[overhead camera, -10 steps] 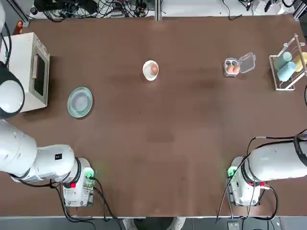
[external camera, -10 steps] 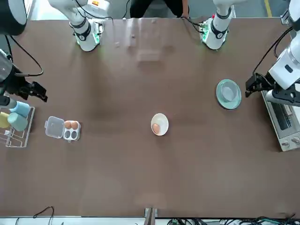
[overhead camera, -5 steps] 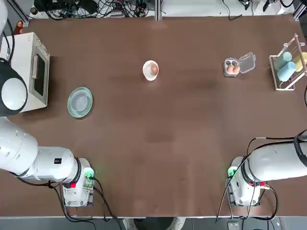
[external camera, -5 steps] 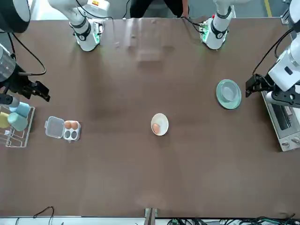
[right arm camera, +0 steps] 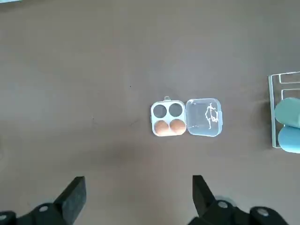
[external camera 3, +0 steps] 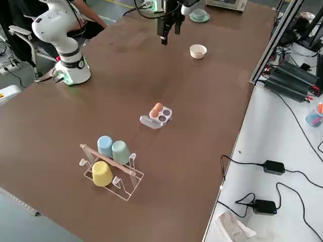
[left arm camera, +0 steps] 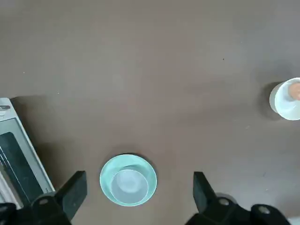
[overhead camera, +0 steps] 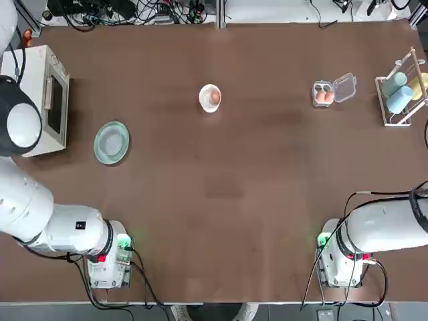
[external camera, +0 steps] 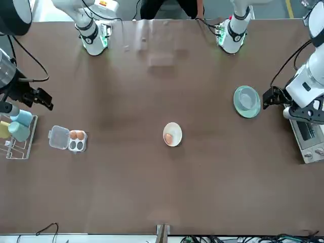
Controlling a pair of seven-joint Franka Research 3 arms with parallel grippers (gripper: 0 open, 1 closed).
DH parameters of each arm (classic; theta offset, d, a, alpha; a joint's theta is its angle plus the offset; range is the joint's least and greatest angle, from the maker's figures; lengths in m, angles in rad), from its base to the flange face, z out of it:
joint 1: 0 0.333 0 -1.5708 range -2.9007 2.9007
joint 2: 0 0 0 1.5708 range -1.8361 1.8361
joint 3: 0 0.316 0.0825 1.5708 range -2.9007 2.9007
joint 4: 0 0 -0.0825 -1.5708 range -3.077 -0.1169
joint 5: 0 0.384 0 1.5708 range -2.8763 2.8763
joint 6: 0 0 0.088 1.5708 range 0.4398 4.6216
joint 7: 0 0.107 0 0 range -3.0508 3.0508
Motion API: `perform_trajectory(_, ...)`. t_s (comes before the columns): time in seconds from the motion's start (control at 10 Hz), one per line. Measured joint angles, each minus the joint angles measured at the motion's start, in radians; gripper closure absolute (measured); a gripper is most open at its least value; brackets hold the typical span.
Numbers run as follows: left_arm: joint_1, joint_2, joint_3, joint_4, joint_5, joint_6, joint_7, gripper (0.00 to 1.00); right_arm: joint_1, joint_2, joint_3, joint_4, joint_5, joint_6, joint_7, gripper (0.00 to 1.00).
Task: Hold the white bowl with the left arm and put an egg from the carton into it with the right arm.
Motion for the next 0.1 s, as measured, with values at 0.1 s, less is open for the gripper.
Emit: perform_trajectory(0.1,0.001,0.0,0.0,0.0,0.0,0.0,-0.001,0.0,0.0,0.0,0.0,0.0,0.0,0.0,0.0,0.0)
